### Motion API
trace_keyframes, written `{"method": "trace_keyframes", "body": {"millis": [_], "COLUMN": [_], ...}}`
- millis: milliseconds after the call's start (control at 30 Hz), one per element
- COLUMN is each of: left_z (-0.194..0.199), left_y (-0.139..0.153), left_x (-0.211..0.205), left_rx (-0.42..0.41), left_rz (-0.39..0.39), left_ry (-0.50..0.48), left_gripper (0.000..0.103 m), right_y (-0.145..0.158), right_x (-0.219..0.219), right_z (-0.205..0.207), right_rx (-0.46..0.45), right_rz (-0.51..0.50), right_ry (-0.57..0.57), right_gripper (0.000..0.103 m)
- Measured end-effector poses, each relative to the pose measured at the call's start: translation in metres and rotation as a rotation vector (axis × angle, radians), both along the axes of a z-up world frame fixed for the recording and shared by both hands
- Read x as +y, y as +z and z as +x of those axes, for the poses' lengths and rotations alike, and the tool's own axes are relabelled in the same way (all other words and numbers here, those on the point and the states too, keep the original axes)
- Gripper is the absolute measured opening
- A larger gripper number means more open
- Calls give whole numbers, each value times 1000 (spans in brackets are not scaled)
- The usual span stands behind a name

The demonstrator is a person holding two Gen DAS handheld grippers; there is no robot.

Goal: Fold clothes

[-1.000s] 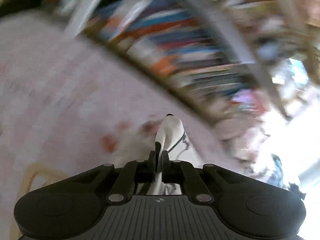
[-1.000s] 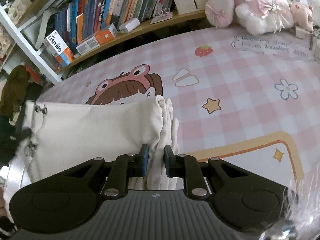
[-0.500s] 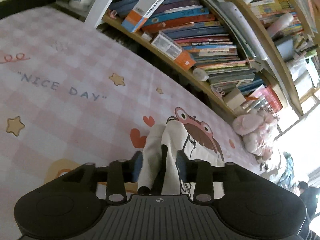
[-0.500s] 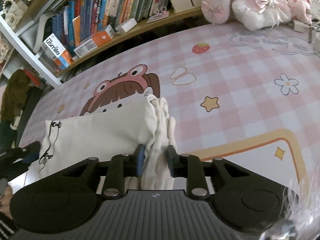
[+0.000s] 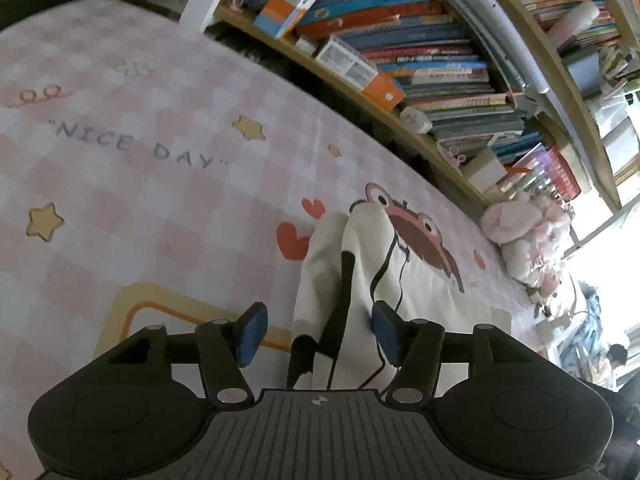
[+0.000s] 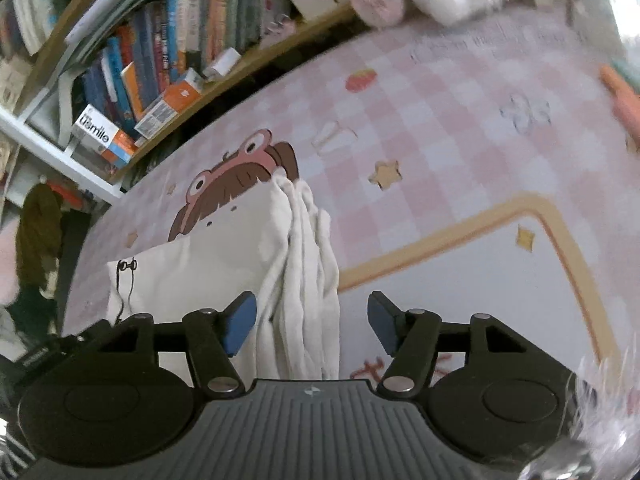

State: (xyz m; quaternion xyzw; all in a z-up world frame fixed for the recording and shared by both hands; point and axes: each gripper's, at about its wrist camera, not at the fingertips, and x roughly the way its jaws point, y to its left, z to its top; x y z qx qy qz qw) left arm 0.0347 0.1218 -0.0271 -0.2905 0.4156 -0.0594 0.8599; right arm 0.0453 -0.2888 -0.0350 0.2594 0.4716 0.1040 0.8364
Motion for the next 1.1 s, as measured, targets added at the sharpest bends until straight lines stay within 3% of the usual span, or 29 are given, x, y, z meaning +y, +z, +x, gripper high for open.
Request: {"method": "trace_keyframes", "body": {"millis": [267,467,567,600,667,767,833,1000,1100], "left_z": [7,13,15,15,11,3,-1,-1,0], "left_y": [-10,-13,-14,-14,-6,9,14,5,0], "left_x": [-7,-12,-15,-16,-22,-33,-38,-27,-21], "left_rx": [15,19,43,56,45,-8,-22,4,21], "left_rz": [-22,-65,-64,-58,-41,12,41,-20,-53], "left_ry": [-7,-5,3,-1,-8,-46,-69,-41,-38], "left_gripper": [58,53,35,24,15,14,14,16,21], "right_y": [-7,-8,-4,0,10,25,27,17,10], "right_x": [-1,17,23,26,31,38,39,29,21], "right_z": [-2,2,2,0,-7,-15,-16,-11,-9], "right_rx": [45,37,12,-20,-95,-190,-194,-97,-48], "right_rz": [51,26,0,-18,-57,-108,-123,-78,-49], "right_ry": [-17,34,61,75,106,147,153,116,84], "right_gripper": [58,39,27,23,20,19,19,20,27]}}
